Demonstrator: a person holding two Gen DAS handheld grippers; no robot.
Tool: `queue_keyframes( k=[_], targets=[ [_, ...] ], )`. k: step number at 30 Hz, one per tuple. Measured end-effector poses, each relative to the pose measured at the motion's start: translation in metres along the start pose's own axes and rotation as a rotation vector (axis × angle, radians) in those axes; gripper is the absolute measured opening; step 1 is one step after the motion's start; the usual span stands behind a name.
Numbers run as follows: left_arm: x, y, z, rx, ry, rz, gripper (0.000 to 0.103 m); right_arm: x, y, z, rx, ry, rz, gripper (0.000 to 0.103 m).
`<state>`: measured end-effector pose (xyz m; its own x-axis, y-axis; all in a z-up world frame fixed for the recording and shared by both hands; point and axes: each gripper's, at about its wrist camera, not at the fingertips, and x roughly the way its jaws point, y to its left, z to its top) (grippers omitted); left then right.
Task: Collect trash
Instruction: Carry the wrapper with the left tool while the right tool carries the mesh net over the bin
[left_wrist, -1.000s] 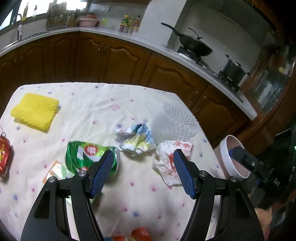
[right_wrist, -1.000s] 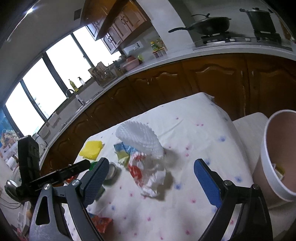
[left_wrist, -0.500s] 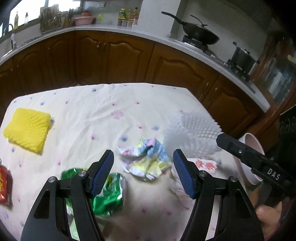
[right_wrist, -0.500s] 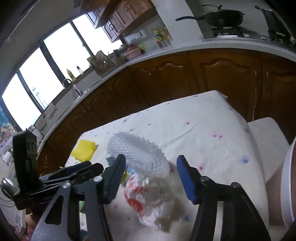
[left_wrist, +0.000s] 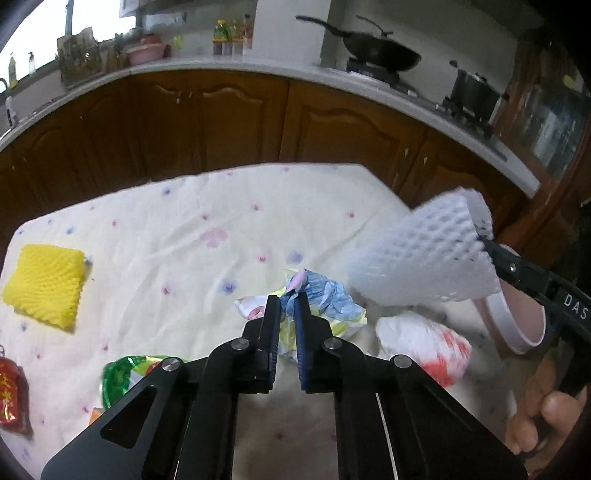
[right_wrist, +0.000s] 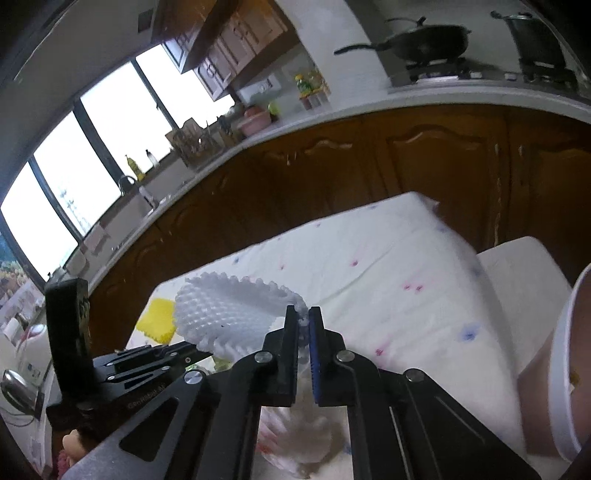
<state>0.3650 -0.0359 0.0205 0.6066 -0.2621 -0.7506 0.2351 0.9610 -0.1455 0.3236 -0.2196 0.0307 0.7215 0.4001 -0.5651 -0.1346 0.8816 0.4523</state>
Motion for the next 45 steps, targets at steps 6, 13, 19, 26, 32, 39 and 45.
queue_keyframes(
  k=[6,13,19,26,32,39,45],
  targets=[
    [-0.029,-0.005,0.008,-0.024,-0.073,-0.031,0.007,-0.03,-0.013,0.006,0.022,-0.045,-0.013,0.005],
    [-0.054,-0.027,0.006,-0.02,-0.117,-0.092,0.007,-0.067,-0.026,0.003,0.042,-0.096,-0.036,0.005],
    [-0.063,-0.056,-0.006,-0.007,-0.12,-0.161,0.007,-0.101,-0.037,-0.002,0.062,-0.138,-0.063,0.005],
    [-0.066,-0.097,-0.021,0.035,-0.103,-0.218,0.007,-0.14,-0.059,-0.017,0.103,-0.18,-0.1,0.005],
    [-0.065,-0.125,-0.029,0.065,-0.081,-0.263,0.007,-0.168,-0.08,-0.03,0.141,-0.201,-0.137,0.005],
    [-0.065,-0.153,-0.033,0.096,-0.069,-0.291,0.007,-0.193,-0.101,-0.042,0.175,-0.216,-0.177,0.005],
    [-0.064,-0.171,-0.031,0.112,-0.063,-0.312,0.007,-0.209,-0.119,-0.049,0.203,-0.23,-0.203,0.005]
  ],
)
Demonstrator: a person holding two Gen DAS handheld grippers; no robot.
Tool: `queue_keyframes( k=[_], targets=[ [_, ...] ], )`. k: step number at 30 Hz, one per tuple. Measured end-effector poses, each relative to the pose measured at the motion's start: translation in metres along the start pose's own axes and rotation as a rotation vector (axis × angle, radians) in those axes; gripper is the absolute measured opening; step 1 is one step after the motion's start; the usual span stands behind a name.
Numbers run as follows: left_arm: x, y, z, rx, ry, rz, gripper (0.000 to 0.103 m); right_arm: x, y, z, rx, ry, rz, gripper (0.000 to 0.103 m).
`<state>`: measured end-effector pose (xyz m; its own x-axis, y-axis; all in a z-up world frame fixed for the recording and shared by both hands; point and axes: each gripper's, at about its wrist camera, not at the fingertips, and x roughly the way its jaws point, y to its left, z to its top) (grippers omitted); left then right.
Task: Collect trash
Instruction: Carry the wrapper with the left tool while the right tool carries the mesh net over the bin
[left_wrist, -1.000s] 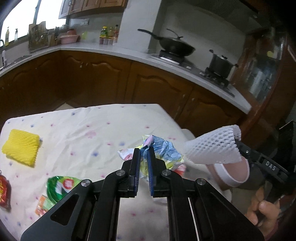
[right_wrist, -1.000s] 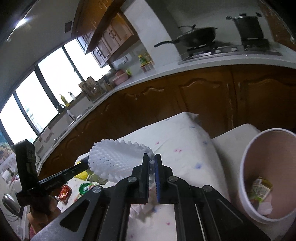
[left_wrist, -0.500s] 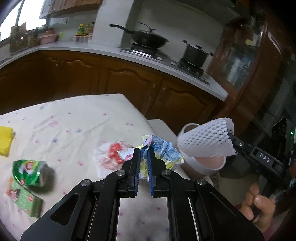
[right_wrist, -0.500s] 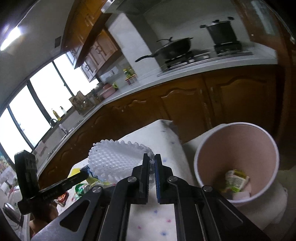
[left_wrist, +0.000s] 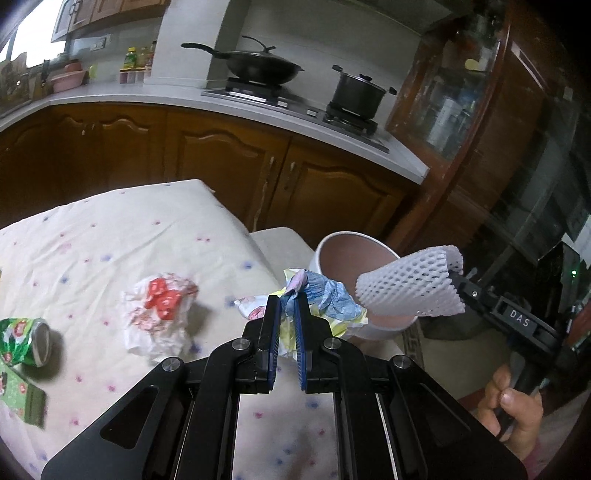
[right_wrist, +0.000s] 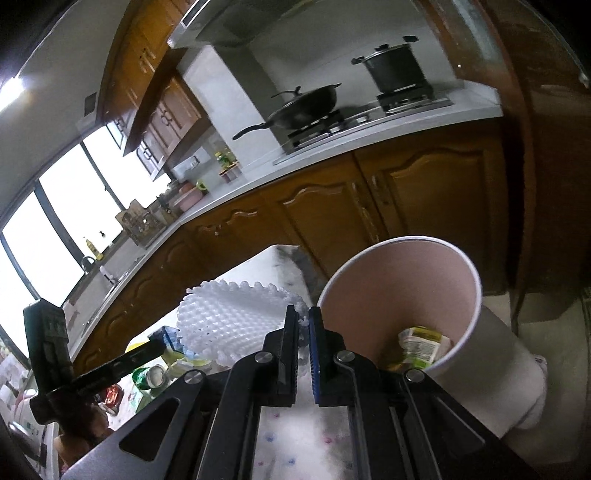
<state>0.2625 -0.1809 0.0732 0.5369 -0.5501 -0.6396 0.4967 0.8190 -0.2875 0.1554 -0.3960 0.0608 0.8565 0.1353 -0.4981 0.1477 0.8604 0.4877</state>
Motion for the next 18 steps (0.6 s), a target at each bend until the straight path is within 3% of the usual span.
queue_keyframes(
  k=[18],
  targets=[
    [0.063,-0.06,0.024,0.058,0.041,-0.055,0.007,-0.011,-0.063,0.013,0.1,-0.033,-0.063,0.006]
  ],
)
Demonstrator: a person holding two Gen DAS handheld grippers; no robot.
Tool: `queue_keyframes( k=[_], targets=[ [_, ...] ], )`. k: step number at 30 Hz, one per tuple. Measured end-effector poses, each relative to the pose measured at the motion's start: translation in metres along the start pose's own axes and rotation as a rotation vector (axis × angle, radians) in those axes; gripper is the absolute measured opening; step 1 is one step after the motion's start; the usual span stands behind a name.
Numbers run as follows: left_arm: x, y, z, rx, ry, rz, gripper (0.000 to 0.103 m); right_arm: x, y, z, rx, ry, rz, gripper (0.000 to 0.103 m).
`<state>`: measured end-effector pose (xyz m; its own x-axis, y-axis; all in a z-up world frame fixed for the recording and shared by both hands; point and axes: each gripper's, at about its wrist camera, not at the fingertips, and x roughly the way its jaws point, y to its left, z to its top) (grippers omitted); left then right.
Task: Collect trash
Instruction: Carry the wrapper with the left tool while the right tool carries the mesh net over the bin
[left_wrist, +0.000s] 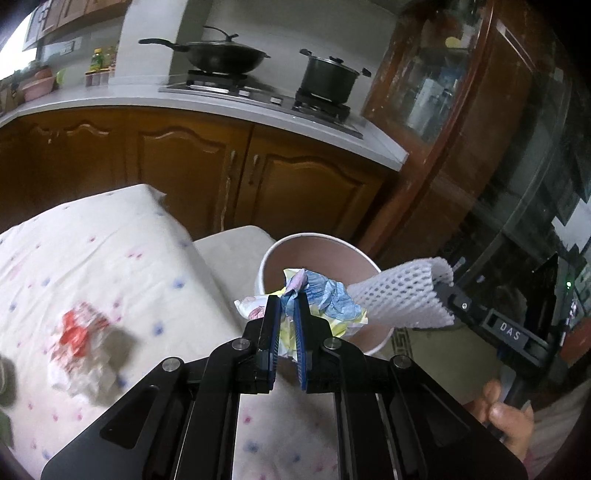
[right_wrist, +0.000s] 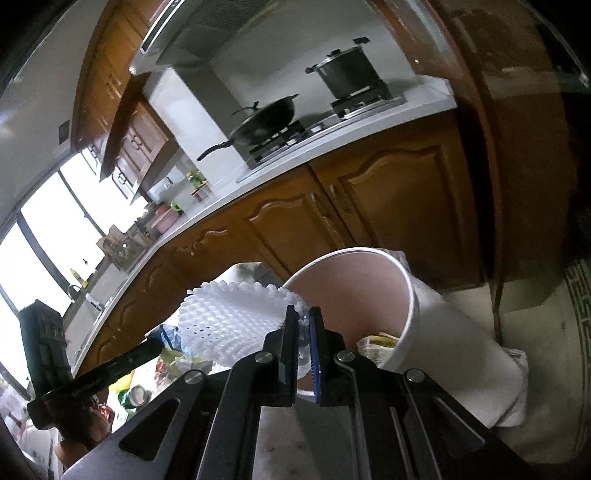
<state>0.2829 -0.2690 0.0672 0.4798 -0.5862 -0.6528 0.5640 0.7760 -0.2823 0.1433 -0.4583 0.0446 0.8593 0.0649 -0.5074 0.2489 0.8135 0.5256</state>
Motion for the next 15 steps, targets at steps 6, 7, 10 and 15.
queue_keyframes(
  k=[6,7,10,15],
  targets=[
    [0.037,-0.019,0.014,0.035,0.026,0.001,0.007,0.009,-0.02,0.008,0.026,0.002,-0.024,0.006],
    [0.044,-0.021,0.015,0.04,0.035,0.002,0.007,0.011,-0.022,0.01,0.028,0.003,-0.028,0.006],
    [0.062,-0.025,0.014,0.048,0.064,0.002,0.007,0.018,-0.029,0.013,0.037,0.012,-0.039,0.006],
    [0.085,-0.023,0.012,0.046,0.106,0.002,0.008,0.033,-0.039,0.015,0.045,0.039,-0.057,0.007]
  ],
)
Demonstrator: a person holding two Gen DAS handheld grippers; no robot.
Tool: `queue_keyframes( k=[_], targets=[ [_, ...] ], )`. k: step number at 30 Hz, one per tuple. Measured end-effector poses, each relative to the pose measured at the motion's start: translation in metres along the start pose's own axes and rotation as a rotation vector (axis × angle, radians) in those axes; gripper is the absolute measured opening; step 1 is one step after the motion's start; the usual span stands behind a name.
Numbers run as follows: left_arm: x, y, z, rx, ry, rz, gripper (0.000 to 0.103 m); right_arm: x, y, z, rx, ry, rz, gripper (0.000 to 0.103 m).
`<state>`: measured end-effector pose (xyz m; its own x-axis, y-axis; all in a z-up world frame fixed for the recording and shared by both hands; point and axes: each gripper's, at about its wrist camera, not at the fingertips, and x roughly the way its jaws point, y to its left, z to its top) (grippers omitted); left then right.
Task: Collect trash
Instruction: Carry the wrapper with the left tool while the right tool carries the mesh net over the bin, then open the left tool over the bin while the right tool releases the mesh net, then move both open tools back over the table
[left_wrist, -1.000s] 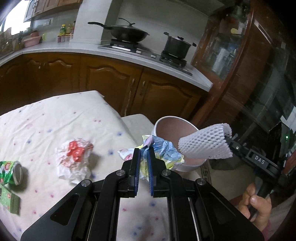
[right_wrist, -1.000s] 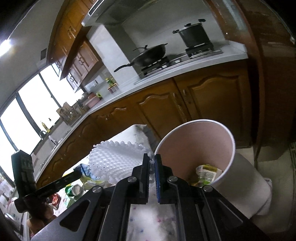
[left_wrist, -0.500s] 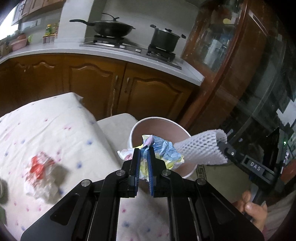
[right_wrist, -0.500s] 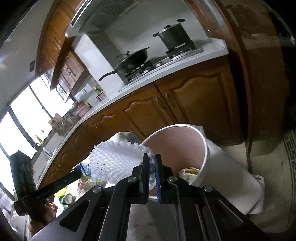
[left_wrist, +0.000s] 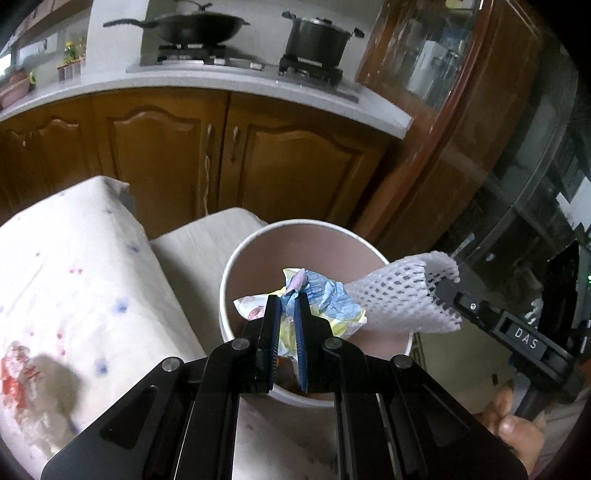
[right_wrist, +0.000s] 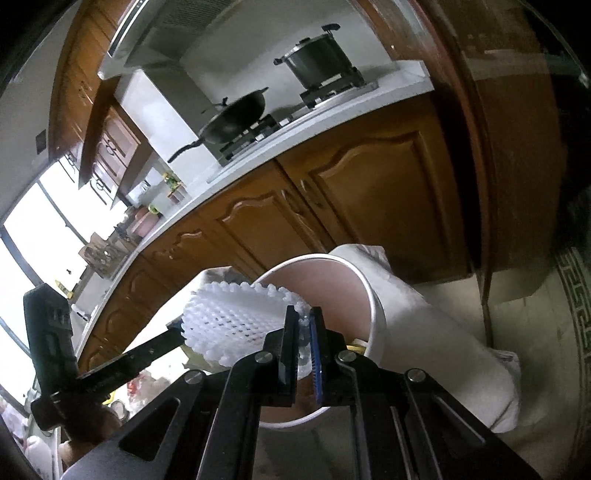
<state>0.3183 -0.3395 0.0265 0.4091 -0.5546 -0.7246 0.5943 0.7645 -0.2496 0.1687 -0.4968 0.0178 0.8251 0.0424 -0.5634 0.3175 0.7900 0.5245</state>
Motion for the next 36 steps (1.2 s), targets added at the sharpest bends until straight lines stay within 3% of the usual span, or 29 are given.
queue_keyframes(
  k=[9,11,13,15,29,36],
  targets=[
    [0.018,0.006,-0.002,-0.01,0.044,-0.019,0.011,0.021,-0.004,0.001,-0.002,0.036,-0.014,0.011],
    [0.018,0.006,-0.002,-0.01,0.045,-0.019,0.017,0.024,-0.005,0.002,0.007,0.046,-0.008,0.018],
    [0.017,0.007,-0.002,-0.013,0.046,-0.026,0.022,0.025,-0.006,0.002,0.013,0.048,-0.006,0.041],
    [0.017,0.007,-0.001,-0.015,0.043,-0.023,0.029,0.024,-0.007,0.001,0.018,0.044,0.006,0.046],
    [-0.012,0.017,-0.016,-0.067,0.014,-0.027,0.031,0.005,0.006,-0.001,0.012,0.006,0.029,0.048],
    [-0.046,0.033,-0.037,-0.109,-0.021,-0.006,0.04,-0.009,0.022,-0.009,-0.002,-0.008,0.062,0.063]
  ],
)
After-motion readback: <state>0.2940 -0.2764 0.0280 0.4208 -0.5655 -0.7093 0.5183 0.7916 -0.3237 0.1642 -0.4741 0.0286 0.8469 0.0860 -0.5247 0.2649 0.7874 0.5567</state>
